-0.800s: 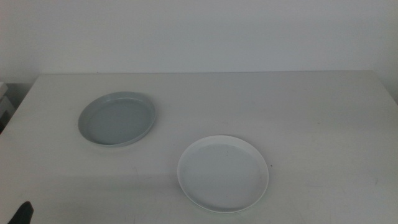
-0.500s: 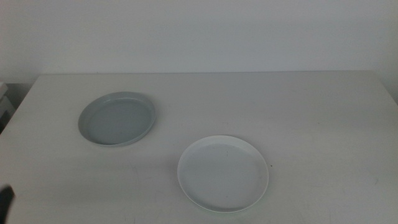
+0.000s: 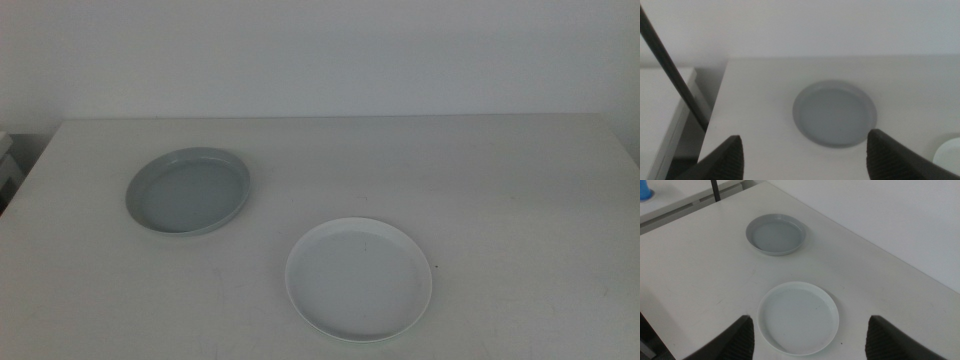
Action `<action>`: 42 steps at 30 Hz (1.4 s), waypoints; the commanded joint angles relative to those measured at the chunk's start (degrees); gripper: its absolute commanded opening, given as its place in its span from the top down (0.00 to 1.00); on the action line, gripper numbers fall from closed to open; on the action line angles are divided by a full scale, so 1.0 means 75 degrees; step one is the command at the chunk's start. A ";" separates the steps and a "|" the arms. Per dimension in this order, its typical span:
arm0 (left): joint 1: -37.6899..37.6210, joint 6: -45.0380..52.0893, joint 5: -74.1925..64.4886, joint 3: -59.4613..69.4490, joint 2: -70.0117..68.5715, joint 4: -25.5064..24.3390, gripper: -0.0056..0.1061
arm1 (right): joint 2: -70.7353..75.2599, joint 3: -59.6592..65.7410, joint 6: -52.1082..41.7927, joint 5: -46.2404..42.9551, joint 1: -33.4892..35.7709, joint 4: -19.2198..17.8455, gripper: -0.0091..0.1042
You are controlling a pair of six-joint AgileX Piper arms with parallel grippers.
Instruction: Stack the three bowls on top of each other.
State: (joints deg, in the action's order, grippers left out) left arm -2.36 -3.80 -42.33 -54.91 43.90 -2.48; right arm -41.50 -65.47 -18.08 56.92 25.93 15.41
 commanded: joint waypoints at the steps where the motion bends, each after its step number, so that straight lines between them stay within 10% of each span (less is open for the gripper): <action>1: 0.0007 -0.0091 -0.0296 -0.1061 0.0733 0.0029 0.23 | -0.0038 -0.0165 -0.0076 -0.0522 -0.0005 0.0040 0.42; 25: 0.0231 0.0076 -0.0233 -0.2052 0.4734 -0.0189 0.20 | -0.0039 -0.0165 -0.0076 -0.0522 -0.0005 0.0040 0.42; 42: 0.1233 0.3292 -0.0958 -0.5129 0.8324 0.2157 0.04 | -0.0039 -0.0165 -0.0076 -0.0522 -0.0005 0.0040 0.42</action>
State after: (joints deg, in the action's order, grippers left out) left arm 6.73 19.56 -50.66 -90.03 106.91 11.41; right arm -41.50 -65.47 -18.08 56.92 25.93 15.41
